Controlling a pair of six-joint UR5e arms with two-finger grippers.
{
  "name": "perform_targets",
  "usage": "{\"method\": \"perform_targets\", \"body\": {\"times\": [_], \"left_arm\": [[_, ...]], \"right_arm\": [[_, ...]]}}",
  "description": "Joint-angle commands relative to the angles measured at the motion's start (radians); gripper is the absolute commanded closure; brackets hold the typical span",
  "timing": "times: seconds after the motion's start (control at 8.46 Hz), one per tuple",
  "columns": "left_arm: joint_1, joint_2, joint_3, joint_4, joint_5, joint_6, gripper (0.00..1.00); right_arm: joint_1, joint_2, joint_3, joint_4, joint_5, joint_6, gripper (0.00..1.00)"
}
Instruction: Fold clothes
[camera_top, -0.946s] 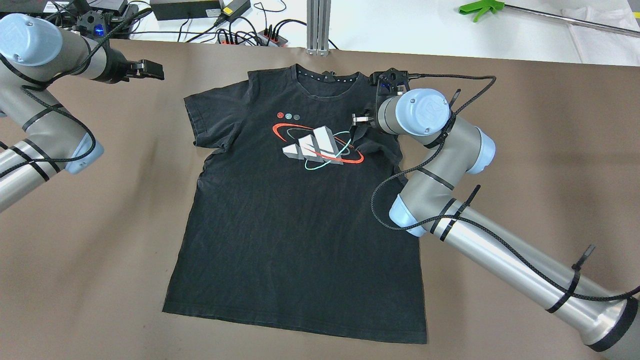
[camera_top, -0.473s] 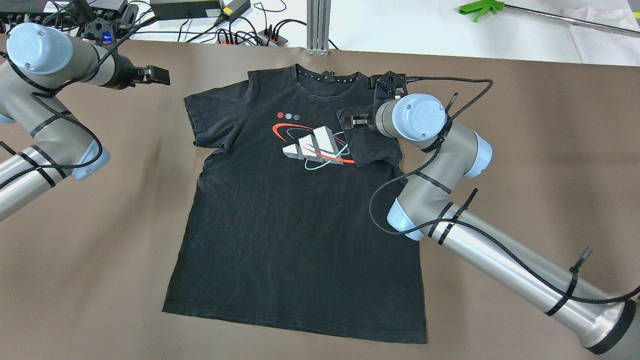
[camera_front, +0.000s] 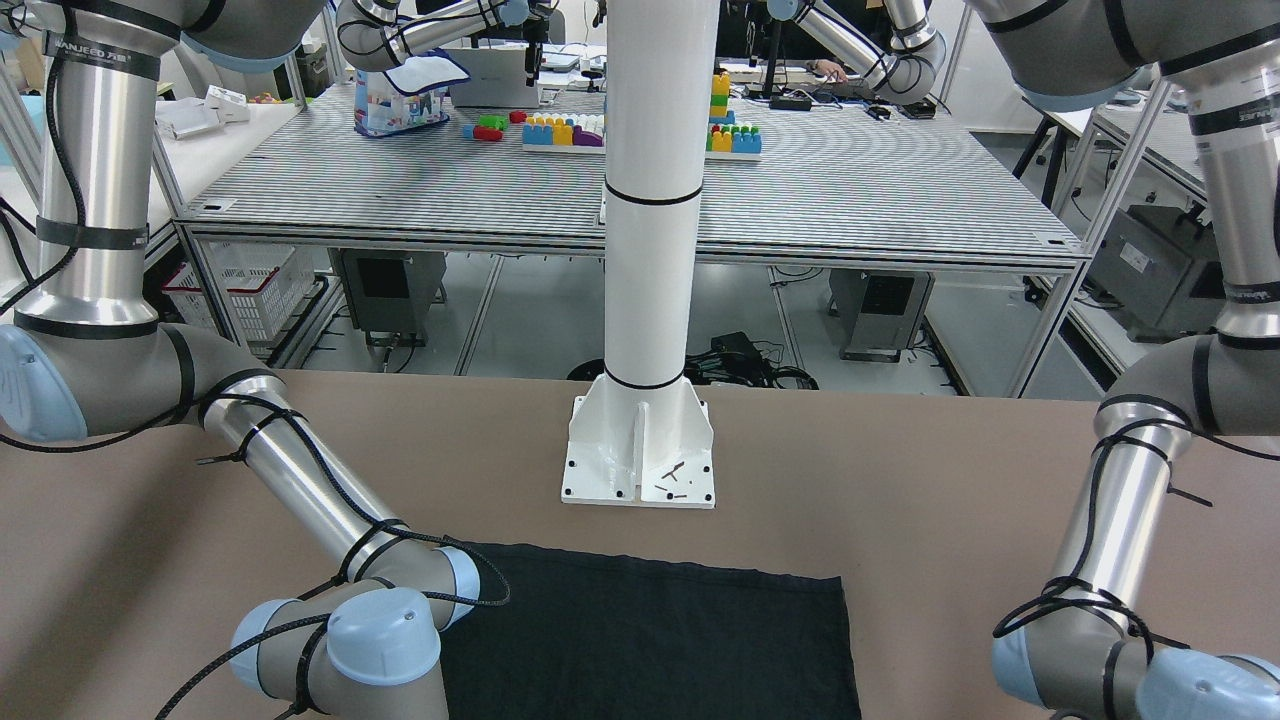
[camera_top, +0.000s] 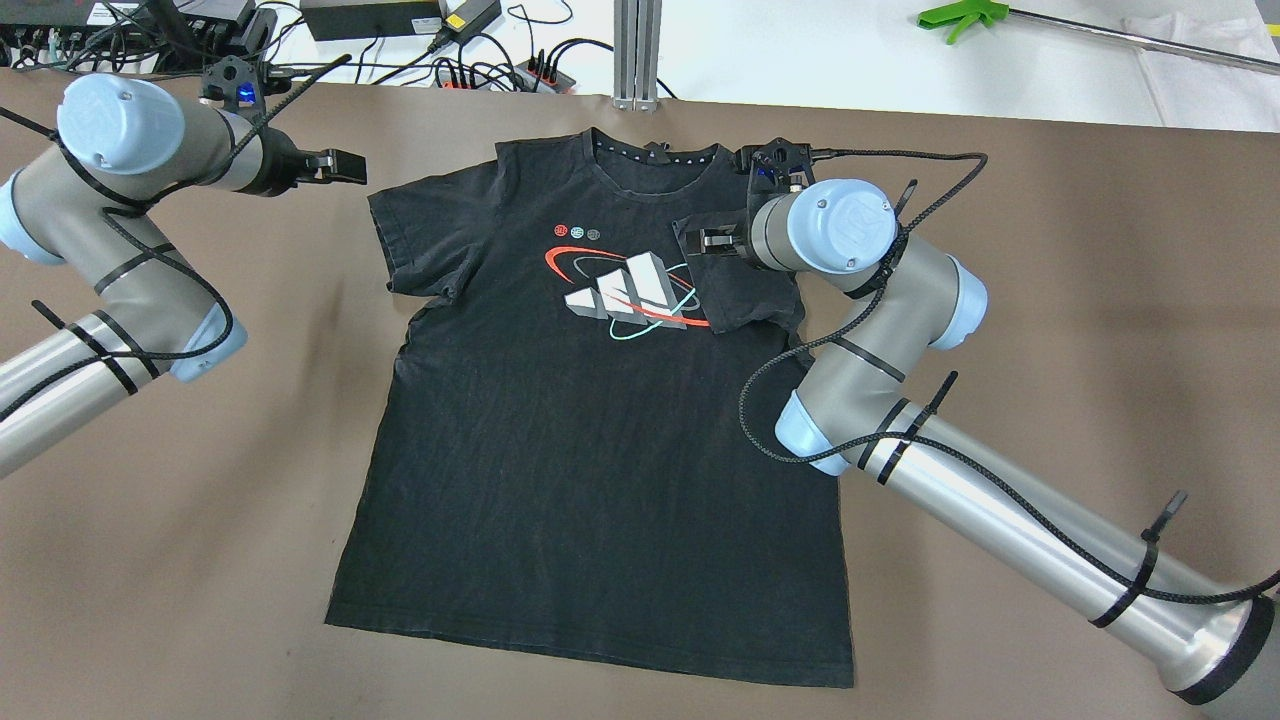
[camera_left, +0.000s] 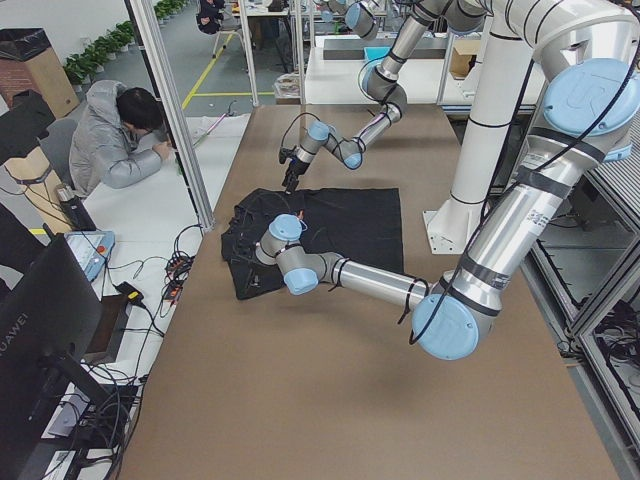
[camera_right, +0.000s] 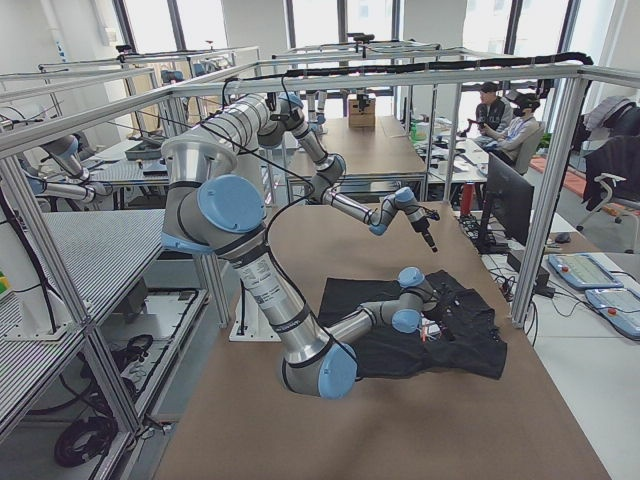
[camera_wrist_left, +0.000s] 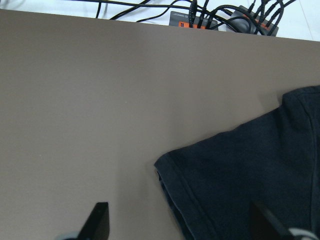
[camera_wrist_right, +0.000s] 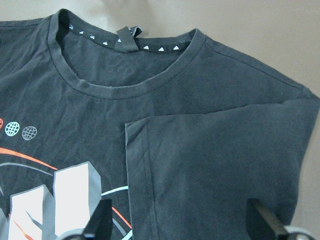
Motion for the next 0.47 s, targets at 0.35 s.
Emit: {"method": "perform_targets", "body": {"times": [0.35], "left_arm": [[0.128,-0.091,0.181,-0.124,0.204,-0.024,0.00]], "right_arm": [[0.004,-0.016,0.002,0.006,0.008,0.004,0.06]]}}
